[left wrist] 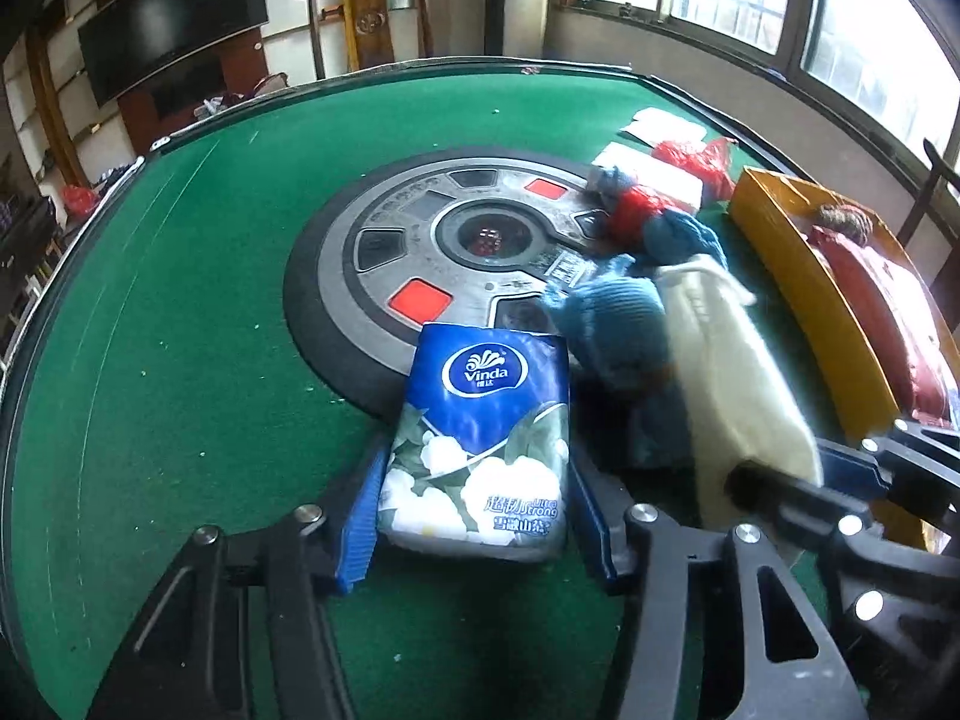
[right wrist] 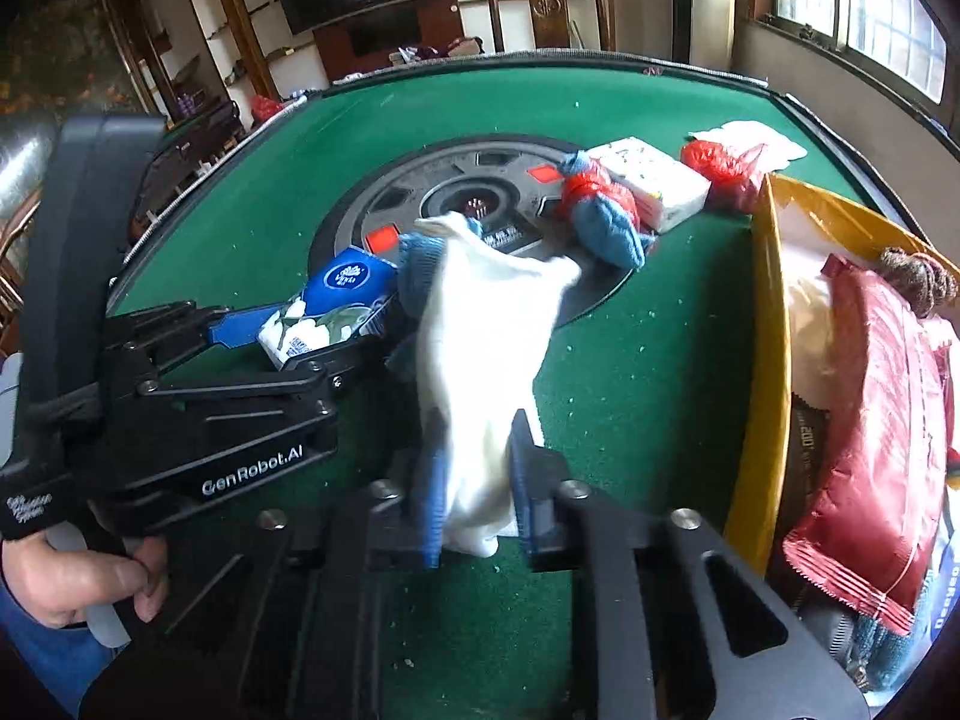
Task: Organize soft objects
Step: 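Carry the Vinda pack and white cloth over the tray with both grippers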
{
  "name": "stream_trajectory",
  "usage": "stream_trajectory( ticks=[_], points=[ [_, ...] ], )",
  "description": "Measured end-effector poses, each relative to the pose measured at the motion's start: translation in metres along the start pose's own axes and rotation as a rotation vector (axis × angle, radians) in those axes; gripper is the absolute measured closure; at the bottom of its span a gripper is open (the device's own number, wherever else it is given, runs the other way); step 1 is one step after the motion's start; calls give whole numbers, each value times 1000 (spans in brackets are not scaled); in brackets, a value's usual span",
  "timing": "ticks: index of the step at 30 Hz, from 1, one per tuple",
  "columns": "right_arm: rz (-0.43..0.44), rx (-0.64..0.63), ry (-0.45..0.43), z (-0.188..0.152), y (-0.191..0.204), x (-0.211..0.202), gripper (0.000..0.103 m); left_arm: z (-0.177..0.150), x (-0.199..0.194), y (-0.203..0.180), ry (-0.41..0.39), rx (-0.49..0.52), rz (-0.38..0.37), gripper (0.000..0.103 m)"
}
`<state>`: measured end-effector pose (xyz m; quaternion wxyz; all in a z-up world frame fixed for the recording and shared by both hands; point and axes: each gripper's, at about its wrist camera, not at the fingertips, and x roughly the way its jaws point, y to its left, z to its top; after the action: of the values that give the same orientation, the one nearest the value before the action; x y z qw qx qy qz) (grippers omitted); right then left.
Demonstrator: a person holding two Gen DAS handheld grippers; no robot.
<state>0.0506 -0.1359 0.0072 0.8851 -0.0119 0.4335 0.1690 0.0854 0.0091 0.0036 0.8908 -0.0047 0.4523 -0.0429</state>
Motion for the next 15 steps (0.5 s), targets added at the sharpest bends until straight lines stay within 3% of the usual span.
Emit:
stream_trajectory(
  ticks=[7,15],
  points=[
    [66,21,-102,3,-1,-17,89,10,-4,9,-29,-58,-28,48],
    [82,43,-220,10,-8,-34,89,13,-20,10,-109,-93,-93,48]
  ],
)
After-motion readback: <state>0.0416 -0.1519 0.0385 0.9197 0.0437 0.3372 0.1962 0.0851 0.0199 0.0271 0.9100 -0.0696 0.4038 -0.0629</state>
